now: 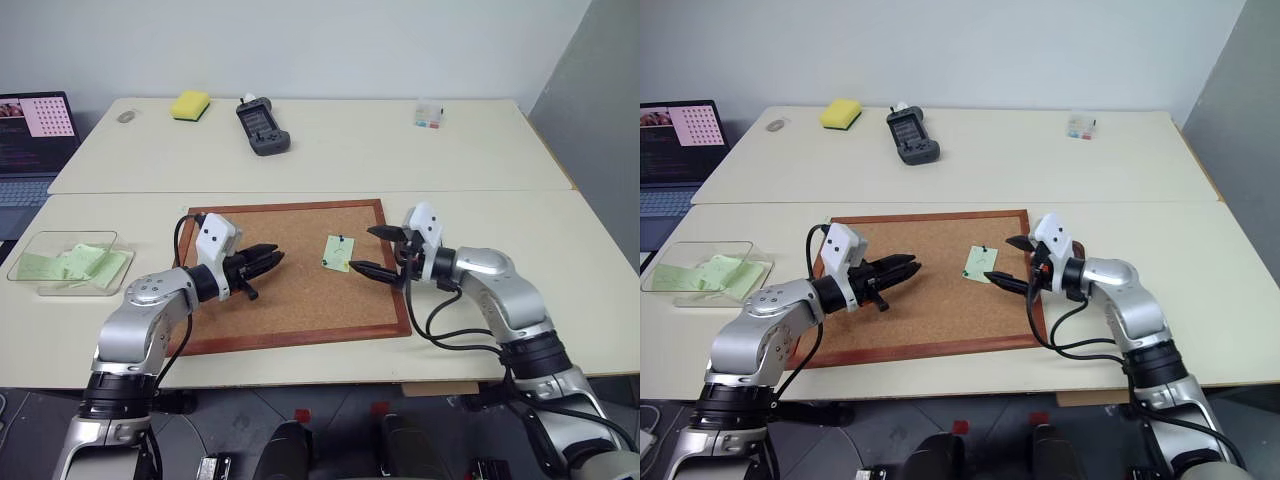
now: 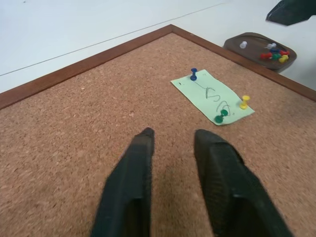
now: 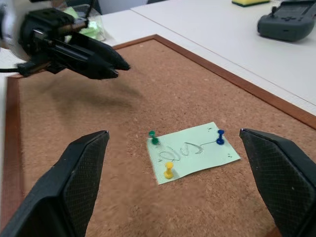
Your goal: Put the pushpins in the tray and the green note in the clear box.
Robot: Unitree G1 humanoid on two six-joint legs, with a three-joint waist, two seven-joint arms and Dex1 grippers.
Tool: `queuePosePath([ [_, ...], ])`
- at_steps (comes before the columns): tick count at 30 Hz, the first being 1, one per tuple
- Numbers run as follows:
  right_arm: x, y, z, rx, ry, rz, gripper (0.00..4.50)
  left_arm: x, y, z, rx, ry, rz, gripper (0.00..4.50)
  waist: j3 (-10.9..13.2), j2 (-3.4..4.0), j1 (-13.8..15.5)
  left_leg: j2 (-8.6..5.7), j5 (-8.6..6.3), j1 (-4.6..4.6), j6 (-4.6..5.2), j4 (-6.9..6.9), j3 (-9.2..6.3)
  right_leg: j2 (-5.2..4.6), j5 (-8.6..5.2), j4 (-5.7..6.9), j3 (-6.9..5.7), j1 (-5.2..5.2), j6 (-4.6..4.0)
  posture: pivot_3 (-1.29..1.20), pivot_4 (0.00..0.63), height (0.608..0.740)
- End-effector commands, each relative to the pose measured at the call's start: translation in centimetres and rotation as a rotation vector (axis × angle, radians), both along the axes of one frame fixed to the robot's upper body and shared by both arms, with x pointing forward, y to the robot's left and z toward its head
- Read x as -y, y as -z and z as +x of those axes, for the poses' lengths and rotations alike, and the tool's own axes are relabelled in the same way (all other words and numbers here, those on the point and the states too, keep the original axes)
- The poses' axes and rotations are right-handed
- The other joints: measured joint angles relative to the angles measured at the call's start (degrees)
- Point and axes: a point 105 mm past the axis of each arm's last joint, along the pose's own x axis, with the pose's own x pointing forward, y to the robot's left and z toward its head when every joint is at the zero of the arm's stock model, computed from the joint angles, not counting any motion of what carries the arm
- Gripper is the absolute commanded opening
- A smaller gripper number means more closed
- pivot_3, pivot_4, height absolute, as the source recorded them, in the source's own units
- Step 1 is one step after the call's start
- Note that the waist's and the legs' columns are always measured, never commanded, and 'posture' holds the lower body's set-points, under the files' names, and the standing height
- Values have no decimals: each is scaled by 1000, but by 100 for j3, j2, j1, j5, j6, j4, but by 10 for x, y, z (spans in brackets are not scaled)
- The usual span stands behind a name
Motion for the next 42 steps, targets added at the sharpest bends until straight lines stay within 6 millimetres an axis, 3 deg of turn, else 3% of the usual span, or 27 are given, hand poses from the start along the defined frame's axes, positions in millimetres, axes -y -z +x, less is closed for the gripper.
queuePosePath([
  [1, -10, -7, 12, 73, 12, -14, 4500, 7, -8, 5, 40, 1, 10, 207, 0, 0, -2, 0, 0, 1, 0, 0, 0, 0, 0, 2, 0, 0, 0, 0, 150, 740],
  [6, -24, 3, 22, 69, 7, -43, 4500, 16, 8, 3, -12, 10, 40, 48, 0, 0, -12, 0, 0, 2, 0, 0, 1, 1, 1, 3, 0, 0, -1, 0, 150, 740],
  [12, -34, 12, 34, 37, 22, -40, 4500, 20, 50, -2, -151, -19, 83, 48, 0, 1, -13, 0, 0, 4, 0, 0, 0, 1, 2, 6, 0, 0, -3, 0, 150, 740],
  [20, -43, 16, 50, 8, 58, -37, 4500, 22, 56, -4, -174, -17, 87, 48, -6, 8, -8, -2, 1, 15, -1, 2, 0, 0, 3, 8, 0, 9, -4, 0, 150, 740],
  [42, -38, 22, 69, -19, 161, -11, 39, 29, 43, -5, -153, -13, 67, 0, -7, 10, -20, -2, 0, 14, -1, -1, 1, 0, 3, 9, 2, 6, -5, 0, 150, 740],
])
